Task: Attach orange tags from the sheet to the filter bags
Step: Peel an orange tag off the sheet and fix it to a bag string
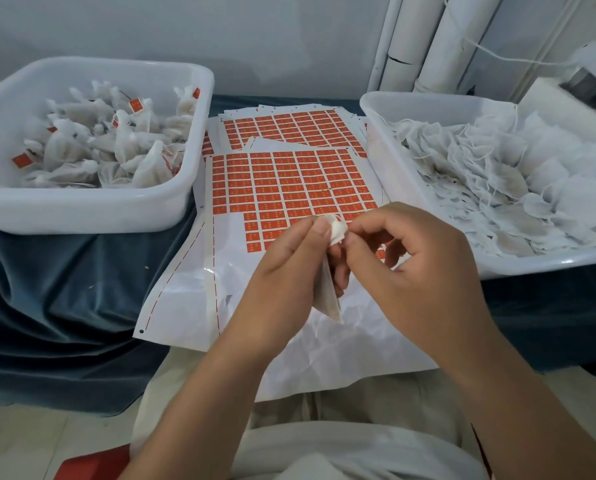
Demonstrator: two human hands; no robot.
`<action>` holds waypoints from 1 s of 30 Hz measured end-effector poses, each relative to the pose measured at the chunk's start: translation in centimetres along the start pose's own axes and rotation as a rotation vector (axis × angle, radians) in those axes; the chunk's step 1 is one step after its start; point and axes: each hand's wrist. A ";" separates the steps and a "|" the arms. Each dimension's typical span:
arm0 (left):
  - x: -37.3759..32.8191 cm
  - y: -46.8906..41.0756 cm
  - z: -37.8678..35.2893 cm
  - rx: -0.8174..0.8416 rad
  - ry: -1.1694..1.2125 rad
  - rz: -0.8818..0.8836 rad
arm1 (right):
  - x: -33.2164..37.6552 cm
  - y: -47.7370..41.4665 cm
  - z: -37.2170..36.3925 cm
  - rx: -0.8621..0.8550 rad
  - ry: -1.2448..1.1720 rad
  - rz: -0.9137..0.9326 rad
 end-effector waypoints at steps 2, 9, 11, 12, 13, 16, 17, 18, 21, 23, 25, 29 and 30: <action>0.0 0.0 -0.1 -0.004 0.009 -0.002 | -0.1 0.0 0.1 0.017 0.050 0.010; 0.2 -0.3 -0.1 -0.035 -0.012 0.022 | -0.6 -0.2 0.3 0.072 0.268 0.133; 0.2 -0.3 0.0 -0.036 0.012 0.055 | -0.6 -0.3 0.3 0.074 0.160 0.087; 0.2 -0.3 0.0 -0.031 0.040 0.079 | -0.6 -0.3 0.4 0.082 0.069 0.035; 0.2 -0.4 -0.1 -0.022 0.082 0.109 | -0.6 -0.4 0.4 0.101 -0.036 -0.044; 0.1 -0.5 -0.1 0.004 0.257 0.201 | -0.6 -0.7 0.7 0.187 -0.316 -0.274; 0.0 -0.5 -0.2 0.011 0.303 0.215 | -0.6 -0.8 0.7 0.208 -0.348 -0.308; 0.1 -0.5 -0.2 0.008 0.317 0.218 | -0.7 -0.8 0.8 0.222 -0.342 -0.315; 0.2 -0.5 -0.5 -0.045 0.235 0.187 | -1.0 -0.7 1.0 0.186 -0.107 -0.162; 0.1 -0.5 -0.5 -0.087 0.183 0.160 | -0.9 -0.6 1.1 0.130 0.087 -0.013; -0.2 -0.5 -0.3 -0.123 0.131 0.142 | -0.9 -0.5 1.3 0.098 0.112 0.005; -0.6 -0.5 0.0 -0.139 0.072 0.108 | -0.7 -0.3 1.3 0.026 0.030 -0.041; -0.6 -0.5 0.0 -0.137 0.054 0.093 | -0.6 -0.3 1.2 -0.001 0.028 -0.017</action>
Point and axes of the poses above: each hand's wrist, its own y-axis away from the middle knuckle, its own z-axis out of the back of the hand, x = y × z, and after that the axes turned 6 degrees about -x, right-handed
